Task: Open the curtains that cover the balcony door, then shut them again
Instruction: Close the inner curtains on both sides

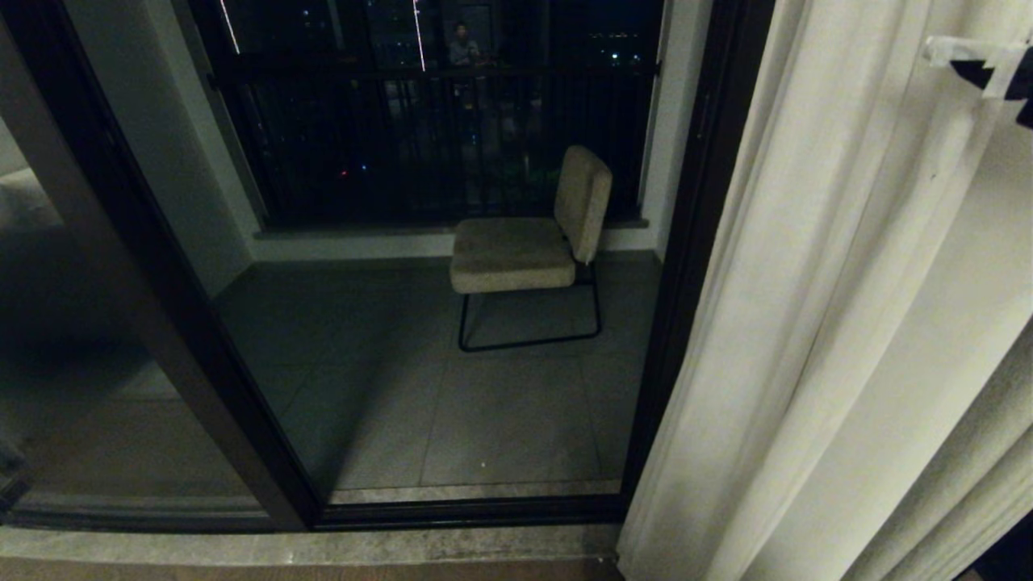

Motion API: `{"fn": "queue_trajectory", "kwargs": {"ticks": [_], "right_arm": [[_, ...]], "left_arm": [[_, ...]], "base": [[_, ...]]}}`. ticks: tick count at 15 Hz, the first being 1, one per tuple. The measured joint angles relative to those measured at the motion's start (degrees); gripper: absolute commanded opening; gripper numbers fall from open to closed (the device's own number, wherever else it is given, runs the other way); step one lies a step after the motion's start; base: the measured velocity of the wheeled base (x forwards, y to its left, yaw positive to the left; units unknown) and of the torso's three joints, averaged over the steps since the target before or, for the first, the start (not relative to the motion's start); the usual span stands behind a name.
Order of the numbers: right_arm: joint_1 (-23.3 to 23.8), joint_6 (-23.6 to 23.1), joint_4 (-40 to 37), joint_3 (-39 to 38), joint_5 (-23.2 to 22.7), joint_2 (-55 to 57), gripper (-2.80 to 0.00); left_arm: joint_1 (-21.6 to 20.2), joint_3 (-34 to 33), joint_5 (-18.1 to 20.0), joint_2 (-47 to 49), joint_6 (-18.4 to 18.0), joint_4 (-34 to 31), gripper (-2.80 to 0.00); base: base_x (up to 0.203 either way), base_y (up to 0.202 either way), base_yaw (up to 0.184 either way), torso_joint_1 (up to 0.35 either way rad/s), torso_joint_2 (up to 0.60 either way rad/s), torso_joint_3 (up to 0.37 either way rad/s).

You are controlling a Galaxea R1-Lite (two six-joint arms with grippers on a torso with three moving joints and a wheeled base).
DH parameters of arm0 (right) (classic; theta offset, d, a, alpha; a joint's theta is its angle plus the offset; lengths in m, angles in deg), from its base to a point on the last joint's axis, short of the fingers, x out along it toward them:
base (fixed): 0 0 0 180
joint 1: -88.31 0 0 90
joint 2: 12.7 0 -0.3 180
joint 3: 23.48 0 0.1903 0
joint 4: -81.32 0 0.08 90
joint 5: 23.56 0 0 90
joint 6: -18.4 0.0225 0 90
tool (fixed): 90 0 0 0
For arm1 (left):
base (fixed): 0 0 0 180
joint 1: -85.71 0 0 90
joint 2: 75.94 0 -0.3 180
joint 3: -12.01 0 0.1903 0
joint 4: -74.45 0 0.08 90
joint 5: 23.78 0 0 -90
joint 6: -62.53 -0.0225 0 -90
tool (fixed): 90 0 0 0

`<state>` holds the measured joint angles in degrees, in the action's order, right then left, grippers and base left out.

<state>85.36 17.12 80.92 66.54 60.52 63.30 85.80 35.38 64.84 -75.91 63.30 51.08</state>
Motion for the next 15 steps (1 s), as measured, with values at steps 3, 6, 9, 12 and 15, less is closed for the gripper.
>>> {"fn": "queue_trajectory", "kwargs": {"ticks": [3,6,9,12,15], "right_arm": [[0.7,0.0,5.4,2.5,2.9,4.1,0.0],[1.2,0.0,8.6,5.0,3.2,7.2,0.0],[2.0,0.0,8.8,7.6,3.2,9.3,-2.8],[3.0,0.2,9.6,9.4,3.1,11.0,-2.8],[3.2,1.7,9.9,9.5,3.1,11.3,-2.8]], "left_arm": [[0.0,0.0,0.0,0.0,0.0,0.0,-2.8],[0.0,0.0,0.0,0.0,0.0,0.0,-2.8],[0.0,0.0,0.0,0.0,0.0,0.0,-2.8],[0.0,0.0,0.0,0.0,0.0,0.0,-2.8],[0.0,0.0,0.0,0.0,0.0,0.0,-2.8]], "base": [[0.0,0.0,0.0,0.0,0.0,0.0],[0.0,0.0,0.0,0.0,0.0,0.0],[0.0,0.0,0.0,0.0,0.0,0.0],[0.0,0.0,0.0,0.0,0.0,0.0],[0.0,0.0,0.0,0.0,0.0,0.0]]}}
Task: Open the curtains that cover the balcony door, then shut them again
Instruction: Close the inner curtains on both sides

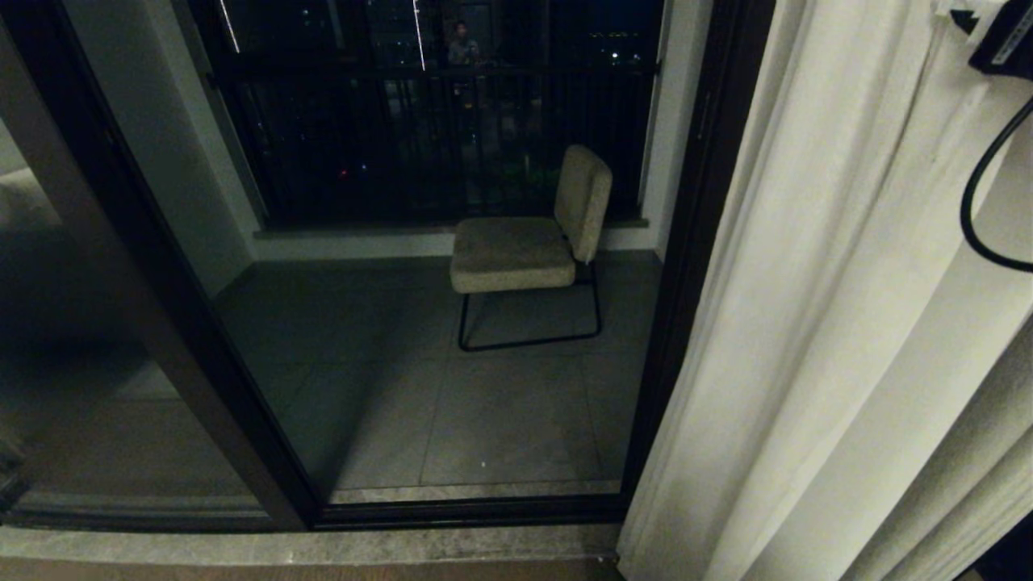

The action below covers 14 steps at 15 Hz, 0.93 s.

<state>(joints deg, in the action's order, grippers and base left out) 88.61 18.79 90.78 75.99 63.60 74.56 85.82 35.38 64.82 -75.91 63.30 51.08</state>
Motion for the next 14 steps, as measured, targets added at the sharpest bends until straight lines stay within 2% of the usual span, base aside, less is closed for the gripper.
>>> {"fn": "queue_trajectory", "kwargs": {"ticks": [9,14], "right_arm": [[0.0,0.4,0.0,-0.2,-0.1,-0.7,-2.8],[0.0,2.3,0.0,-0.1,-0.1,-1.3,-2.8]], "left_arm": [[0.0,0.0,0.0,0.0,0.0,0.0,-2.8],[0.0,0.0,0.0,0.0,0.0,0.0,-2.8]], "base": [[0.0,0.0,0.0,0.0,0.0,0.0],[0.0,0.0,0.0,0.0,0.0,0.0]]}}
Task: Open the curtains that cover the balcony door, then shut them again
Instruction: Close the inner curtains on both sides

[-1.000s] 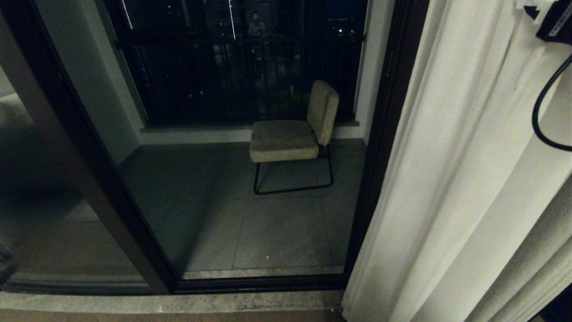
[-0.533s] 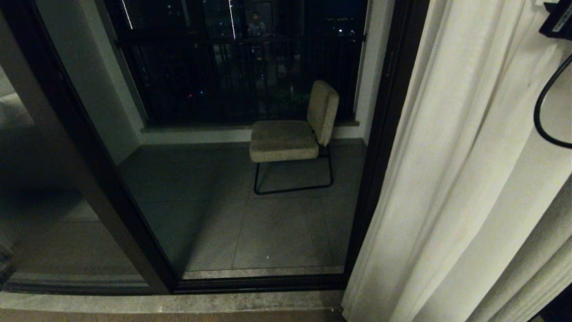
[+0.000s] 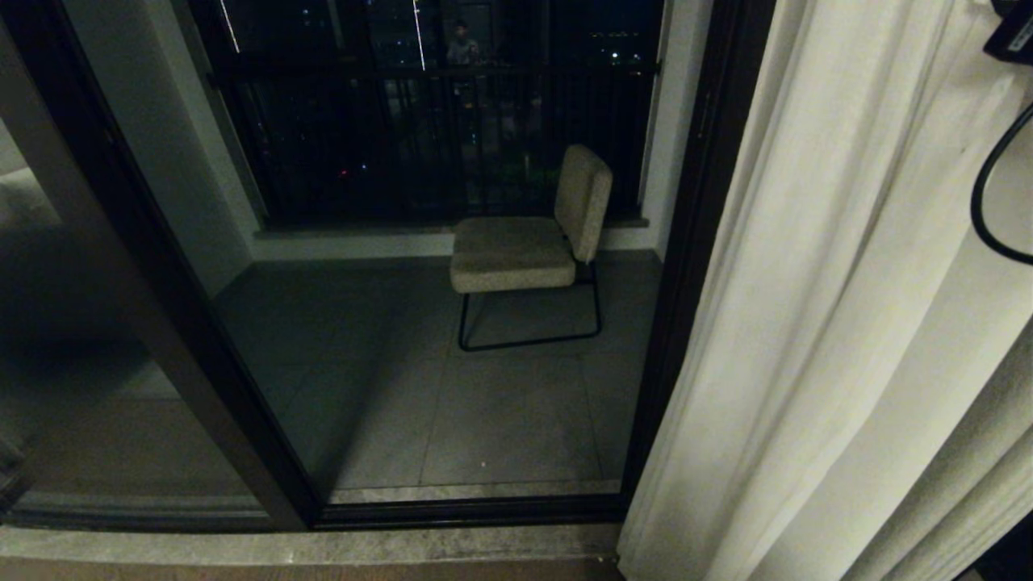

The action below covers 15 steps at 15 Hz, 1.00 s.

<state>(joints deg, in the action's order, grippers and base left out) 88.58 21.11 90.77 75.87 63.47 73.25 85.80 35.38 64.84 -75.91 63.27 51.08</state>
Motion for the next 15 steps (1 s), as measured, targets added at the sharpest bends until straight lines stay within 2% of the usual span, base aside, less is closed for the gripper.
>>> {"fn": "queue_trajectory", "kwargs": {"ticks": [10,15], "right_arm": [[0.1,0.0,-0.3,-0.5,0.0,-1.2,-2.8],[0.0,0.0,-0.3,-0.6,0.0,-1.7,-2.8]], "left_arm": [[0.0,0.0,0.0,0.0,0.1,-0.1,-2.8],[0.0,0.0,0.0,0.0,0.1,-0.1,-2.8]], "base": [[0.0,0.0,0.0,0.0,0.0,0.0],[0.001,0.173,0.0,0.004,0.0,0.003]]}}
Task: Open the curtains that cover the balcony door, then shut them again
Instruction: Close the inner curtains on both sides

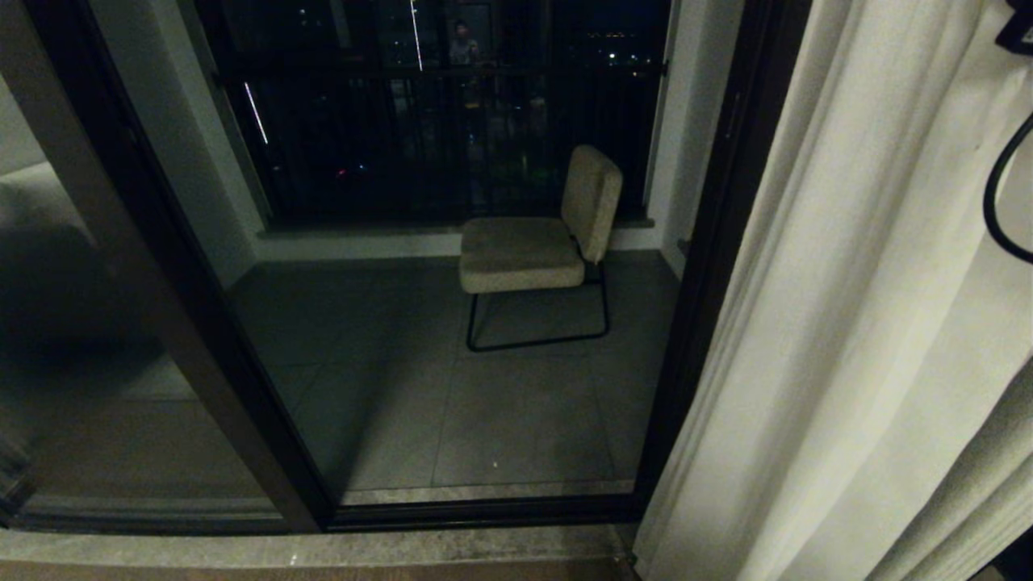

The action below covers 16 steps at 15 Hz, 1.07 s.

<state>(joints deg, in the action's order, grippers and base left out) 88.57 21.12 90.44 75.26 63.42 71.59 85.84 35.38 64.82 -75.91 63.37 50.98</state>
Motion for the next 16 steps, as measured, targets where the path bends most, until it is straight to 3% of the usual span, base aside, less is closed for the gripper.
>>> {"fn": "queue_trajectory", "kwargs": {"ticks": [16], "right_arm": [[-0.1,-0.1,0.4,-1.6,-0.1,-0.9,-2.8]], "left_arm": [[0.0,0.0,0.0,0.0,0.5,0.1,-2.8]], "base": [[0.0,0.189,-0.001,0.002,0.0,0.002]]}}
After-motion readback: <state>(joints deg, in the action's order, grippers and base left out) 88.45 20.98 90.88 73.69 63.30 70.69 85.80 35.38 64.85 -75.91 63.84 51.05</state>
